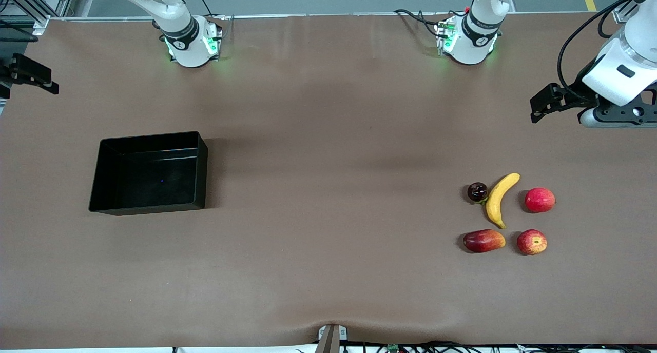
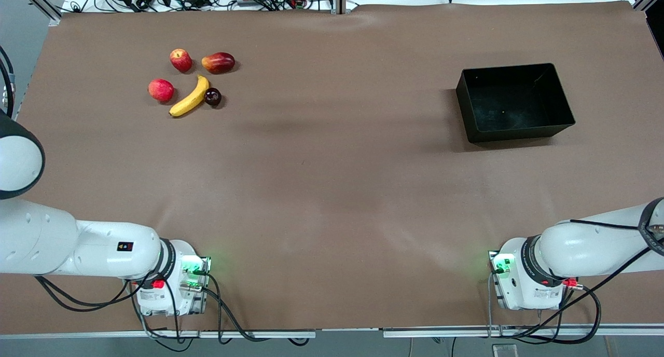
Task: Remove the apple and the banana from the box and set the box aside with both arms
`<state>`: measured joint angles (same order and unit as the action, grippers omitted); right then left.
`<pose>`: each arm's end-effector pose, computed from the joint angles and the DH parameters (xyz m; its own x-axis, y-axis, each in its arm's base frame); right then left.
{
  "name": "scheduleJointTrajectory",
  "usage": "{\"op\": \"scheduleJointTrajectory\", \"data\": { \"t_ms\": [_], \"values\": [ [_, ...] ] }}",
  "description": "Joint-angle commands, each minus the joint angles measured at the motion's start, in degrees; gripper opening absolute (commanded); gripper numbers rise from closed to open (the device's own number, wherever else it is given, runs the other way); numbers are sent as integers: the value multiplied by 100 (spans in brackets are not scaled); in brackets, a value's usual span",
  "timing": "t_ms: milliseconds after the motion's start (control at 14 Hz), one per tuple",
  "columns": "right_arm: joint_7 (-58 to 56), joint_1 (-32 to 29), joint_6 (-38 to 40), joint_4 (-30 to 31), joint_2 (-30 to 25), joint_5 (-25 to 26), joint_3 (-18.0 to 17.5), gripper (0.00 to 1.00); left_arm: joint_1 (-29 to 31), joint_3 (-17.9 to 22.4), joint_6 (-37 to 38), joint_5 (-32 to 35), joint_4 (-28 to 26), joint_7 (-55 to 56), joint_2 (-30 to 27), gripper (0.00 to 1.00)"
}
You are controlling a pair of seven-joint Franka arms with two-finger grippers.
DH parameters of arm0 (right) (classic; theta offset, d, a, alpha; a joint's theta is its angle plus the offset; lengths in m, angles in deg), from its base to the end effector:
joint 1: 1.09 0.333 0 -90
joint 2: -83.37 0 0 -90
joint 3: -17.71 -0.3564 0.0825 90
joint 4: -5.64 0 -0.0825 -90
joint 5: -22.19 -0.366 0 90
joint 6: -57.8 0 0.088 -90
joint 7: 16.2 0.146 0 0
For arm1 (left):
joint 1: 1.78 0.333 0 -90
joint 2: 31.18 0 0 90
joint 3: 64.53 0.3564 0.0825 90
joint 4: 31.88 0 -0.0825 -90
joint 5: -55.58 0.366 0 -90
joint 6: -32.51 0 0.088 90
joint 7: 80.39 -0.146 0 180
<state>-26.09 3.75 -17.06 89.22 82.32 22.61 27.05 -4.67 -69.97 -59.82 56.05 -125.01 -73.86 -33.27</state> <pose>0.4942 -0.0411 0.6637 0.9868 0.0932 -0.1325 0.0915 -0.9956 -0.0187 0.5227 -0.0763 0.6240 0.9992 -0.0317 0.0235 -0.0315 -0.9995 -0.0090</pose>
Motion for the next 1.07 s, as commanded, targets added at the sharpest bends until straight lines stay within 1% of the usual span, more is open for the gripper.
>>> {"op": "scheduleJointTrajectory", "data": {
  "t_ms": [0, 71, 214, 429, 1000],
  "values": [
    [119, 17, -169, 186, -159, 89, -29, 100, 8, 8, -31, -56, 50, 33, 16, 100],
    [67, -44, -160, 54, -107, 72, -29, 100, 8, 8, -31, -38, 128, 33, 60, 100],
    [57, 25, -151, -96, -36, 81, -29, 100, -10, 25, 39, 93, 374, 24, 200, 100],
    [40, -185, -82, -61, -45, -164, 7, 100, -27, 8, 48, 217, 393, 24, 218, 100],
    [67, -115, -292, -26, -80, -113, -29, 100, 8, 25, 75, 225, 393, -2, 218, 100]
  ]
}}
